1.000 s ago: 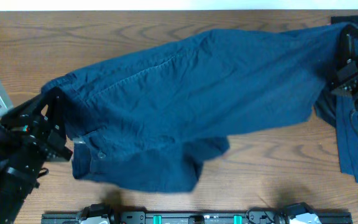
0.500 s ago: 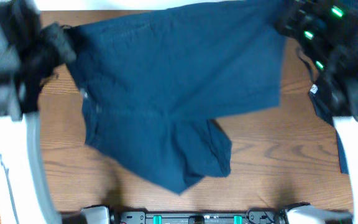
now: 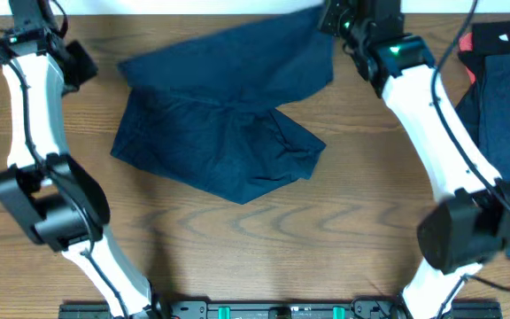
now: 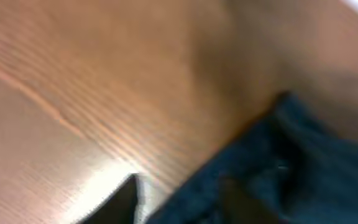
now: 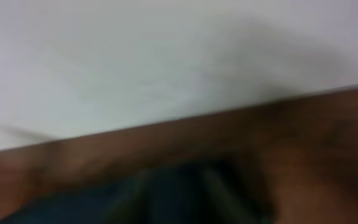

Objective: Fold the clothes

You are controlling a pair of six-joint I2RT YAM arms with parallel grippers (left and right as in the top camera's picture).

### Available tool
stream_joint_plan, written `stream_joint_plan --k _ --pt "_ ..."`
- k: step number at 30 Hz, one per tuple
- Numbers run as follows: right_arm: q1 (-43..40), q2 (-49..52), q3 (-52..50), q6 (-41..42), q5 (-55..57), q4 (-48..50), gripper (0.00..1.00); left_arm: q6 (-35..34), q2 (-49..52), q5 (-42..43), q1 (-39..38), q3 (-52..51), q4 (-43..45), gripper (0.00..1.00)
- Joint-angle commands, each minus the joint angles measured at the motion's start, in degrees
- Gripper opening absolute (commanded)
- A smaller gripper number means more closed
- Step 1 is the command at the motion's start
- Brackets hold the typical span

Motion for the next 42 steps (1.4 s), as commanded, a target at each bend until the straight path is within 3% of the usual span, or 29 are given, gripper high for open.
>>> stream_joint_plan --k 1,2,4,13,21,25,30,34,42 --pt "-0.3 1.7 0.4 -0.9 1.9 -0.9 0.91 -0.4 1.2 -1.4 -0.4 0.4 -0.9 0.75" --pt "-0.3 1.9 0.4 -1.2 1.9 -1.5 0.99 -0.4 1.2 -1.4 -0.5 0.4 -1.1 0.80" --pt "-0.4 1.8 0.4 -2.2 1.9 -2.4 0.99 -0.4 0.9 -1.1 -0.5 0.4 -1.7 0.86" --pt "-0.5 -7.5 0.4 -4.3 2.3 -14.7 0.99 -0.4 -7.5 4.7 -0.4 0.4 -11.4 0.87" --pt "1.0 -17.9 0.4 -8.0 -3.0 -36.2 0.99 1.1 -17.1 4.4 -0.4 0.4 -26.3 0.87" --pt "1.3 -19.3 0.4 -8.0 -10.5 -43.4 0.99 1.1 -18.1 4.3 -0.4 0.4 -31.7 0.87" --pt "2.0 -19.2 -0.2 -7.3 -11.7 -52.3 0.97 -0.8 -18.0 0.7 -0.4 -0.6 -38.8 0.87" --pt "3.9 -19.2 -2.4 -7.3 -12.1 -55.4 0.98 -0.4 -18.0 -0.3 -0.1 -2.9 -39.6 0.87" --pt "10.5 -19.2 -16.5 -2.6 -12.5 -50.6 0.99 0.3 -16.4 0.9 2.5 -12.7 -28.9 0.87"
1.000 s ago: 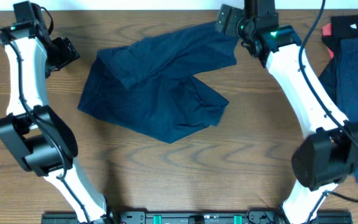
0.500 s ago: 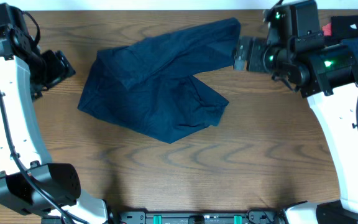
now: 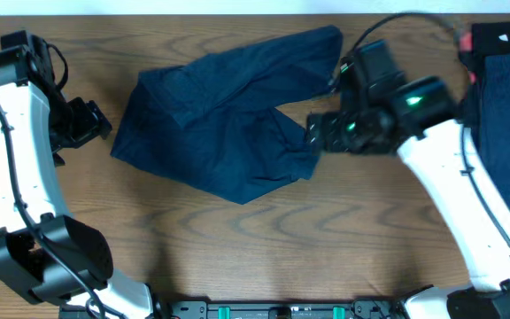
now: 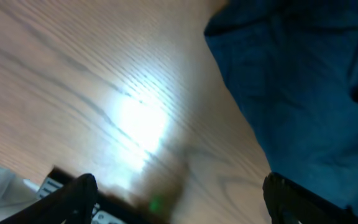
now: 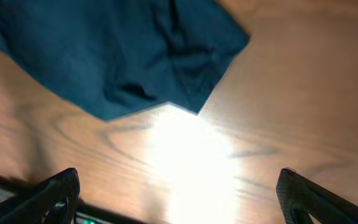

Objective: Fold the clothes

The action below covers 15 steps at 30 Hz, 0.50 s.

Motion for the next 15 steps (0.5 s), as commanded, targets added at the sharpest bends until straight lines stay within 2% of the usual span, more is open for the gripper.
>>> stream_joint_plan --k 1,4,9,15 --pt "2.1 0.3 -6.4 4.4 -0.6 2.4 0.98 1.2 1.8 0.7 1.3 -3.2 3.4 0.87" --pt "3.1 0.3 -14.0 7.9 -2.0 8.5 0.96 3.0 4.1 4.0 1.6 -4.5 7.1 0.87" --pt "3.5 0.3 -22.5 6.4 -6.4 19.1 0.87 3.0 9.0 4.6 1.6 -4.5 10.1 0.87" --pt "3.5 0.3 -31.5 7.5 -9.0 30.1 0.89 4.3 16.1 5.7 1.6 -4.5 12.5 0.87"
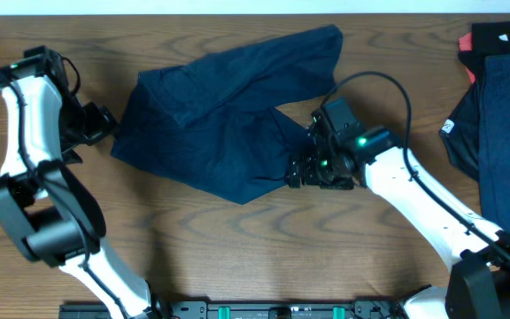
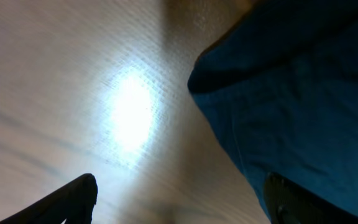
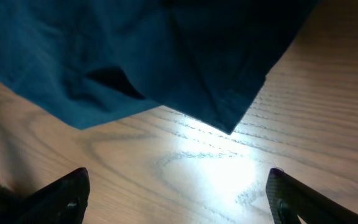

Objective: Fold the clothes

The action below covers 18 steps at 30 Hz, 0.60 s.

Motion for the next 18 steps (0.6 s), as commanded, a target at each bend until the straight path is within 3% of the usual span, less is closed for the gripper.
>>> stream_joint_plan --k 1,18 --pt "0.4 0.0 -4.1 1.2 -2.0 3.5 0.89 1.9 3.4 1.7 0.2 -0.3 0.7 0.87" --pt "0.5 0.0 -14.8 1.6 -0.1 23.0 0.85 3.1 7.0 2.2 0.2 -0.4 11.6 0.87"
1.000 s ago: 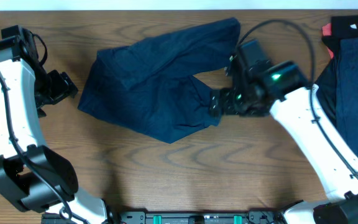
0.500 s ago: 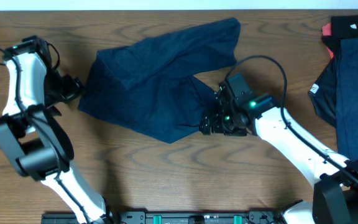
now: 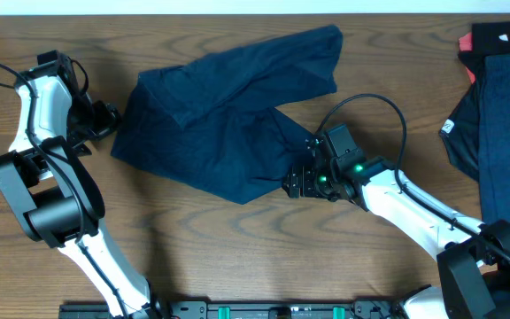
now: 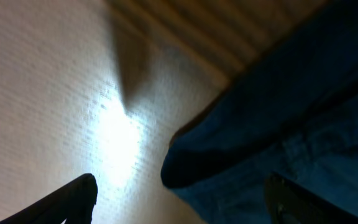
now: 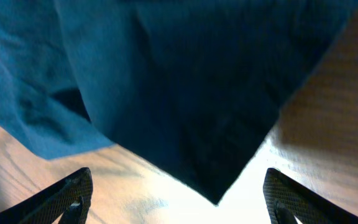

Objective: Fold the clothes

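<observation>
A dark blue pair of shorts point(image 3: 228, 115) lies crumpled on the wooden table, one leg reaching up to the far edge. My left gripper point(image 3: 106, 117) stands open at its left edge; the left wrist view shows a cloth corner point(image 4: 191, 162) between the spread fingertips point(image 4: 79, 193). My right gripper point(image 3: 296, 182) is open low at the lower right corner; that pointed corner point(image 5: 216, 180) lies between its fingers point(image 5: 73, 193).
A second dark garment point(image 3: 503, 124) with a red piece point(image 3: 466, 42) lies at the table's right edge. The table's far edge meets a white wall point(image 3: 237, 7). A black rail point(image 3: 264, 310) runs along the near edge.
My left gripper has closed in on the shorts' left corner. My right gripper has dropped lower toward the lower right corner, which now fills more of its view. Both stay open.
At first both arms were near the far edge, the right at the upper leg of the shorts. Then the upper leg lay flatter and both grippers stood open beside the shorts' sides. They have since come down to the left and lower right corners.
</observation>
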You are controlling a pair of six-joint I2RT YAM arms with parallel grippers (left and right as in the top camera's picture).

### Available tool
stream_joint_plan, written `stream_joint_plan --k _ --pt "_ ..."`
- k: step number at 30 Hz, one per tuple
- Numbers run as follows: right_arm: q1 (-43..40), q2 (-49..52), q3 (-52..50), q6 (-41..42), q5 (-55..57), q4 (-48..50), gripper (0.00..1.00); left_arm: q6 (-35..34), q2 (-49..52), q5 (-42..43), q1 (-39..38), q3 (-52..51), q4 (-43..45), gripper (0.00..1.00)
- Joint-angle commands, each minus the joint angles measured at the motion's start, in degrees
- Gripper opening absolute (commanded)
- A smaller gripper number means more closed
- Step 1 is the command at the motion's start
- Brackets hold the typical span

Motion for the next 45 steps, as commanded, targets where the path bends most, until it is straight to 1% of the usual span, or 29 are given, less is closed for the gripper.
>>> stream_joint_plan --k 1,2,8,11,16,17,19,20,21,25,29,32,35,37,39,41,42,43,44,45 --pt "0.5 0.0 -0.7 0.3 0.6 1.4 0.83 0.9 0.2 0.4 0.2 -0.3 0.8 0.87" --pt "0.6 0.0 -0.8 0.3 0.6 1.9 0.81 0.9 0.2 0.4 0.2 -0.3 1.2 0.87" --pt "1.5 1.0 -0.8 1.4 2.5 3.0 0.81 0.9 0.6 0.4 0.2 -1.1 2.6 0.87" --pt "1.9 1.6 -0.8 1.8 2.6 4.4 0.77 0.9 1.6 0.4 0.2 -1.2 2.6 0.87" --pt "2.0 1.8 -0.8 3.8 4.1 6.6 0.52 0.9 2.6 0.4 0.2 -1.5 2.7 0.87" --pt "2.0 1.8 -0.8 4.1 4.5 6.9 0.44 0.9 2.6 0.4 0.2 -1.6 2.7 0.87" --pt "2.0 1.8 -0.8 5.6 6.0 7.0 0.21 0.9 2.6 0.4 0.2 -1.6 2.8 0.87" --pt "2.0 1.8 -0.8 6.1 6.3 7.1 0.07 0.9 2.6 0.4 0.2 -1.6 2.8 0.87" --pt "1.9 1.8 -0.8 6.4 6.6 7.2 0.01 0.9 2.6 0.4 0.2 -1.6 2.7 0.87" --pt "0.2 1.5 -0.3 7.8 6.6 7.0 0.01 0.9 2.6 0.4 0.2 -1.6 2.4 0.87" --pt "-3.1 -0.5 2.0 7.5 6.6 3.7 0.01 0.9 2.6 0.4 0.2 -1.6 1.7 0.87" --pt "-6.9 -3.3 5.5 5.1 6.6 -1.2 0.01 0.9 2.6 0.4 0.2 -1.6 1.0 0.87" --pt "-11.0 -6.2 11.1 1.4 6.6 -7.5 0.01 0.7 2.6 0.4 0.2 -1.6 0.1 0.87" --pt "-13.1 -7.1 14.9 -0.5 6.5 -11.2 0.01 0.4 2.6 0.9 0.1 -1.6 -0.2 0.83" --pt "-15.0 -7.1 19.3 -2.4 6.0 -14.7 0.01 0.2 2.6 2.4 -0.2 -1.6 -0.6 0.80" --pt "-16.0 -7.1 21.9 -4.0 6.0 -16.4 0.01 0.2 2.6 4.8 -0.5 -1.6 -0.9 0.79" --pt "-16.6 -7.1 23.1 -4.9 6.0 -17.0 0.03 0.2 2.6 6.1 -0.9 -1.6 -1.2 0.79" --pt "-17.0 -7.1 24.0 -5.2 6.0 -17.7 0.10 0.2 2.6 7.0 -1.2 -1.6 -1.5 0.79" --pt "-17.2 -7.1 24.4 -5.4 6.0 -18.2 0.29 0.2 2.6 7.8 -1.6 -1.6 -1.8 0.79" --pt "-17.4 -7.1 24.5 -5.6 5.9 -18.7 0.59 0.2 2.6 8.2 -2.0 -1.6 -2.2 0.79"
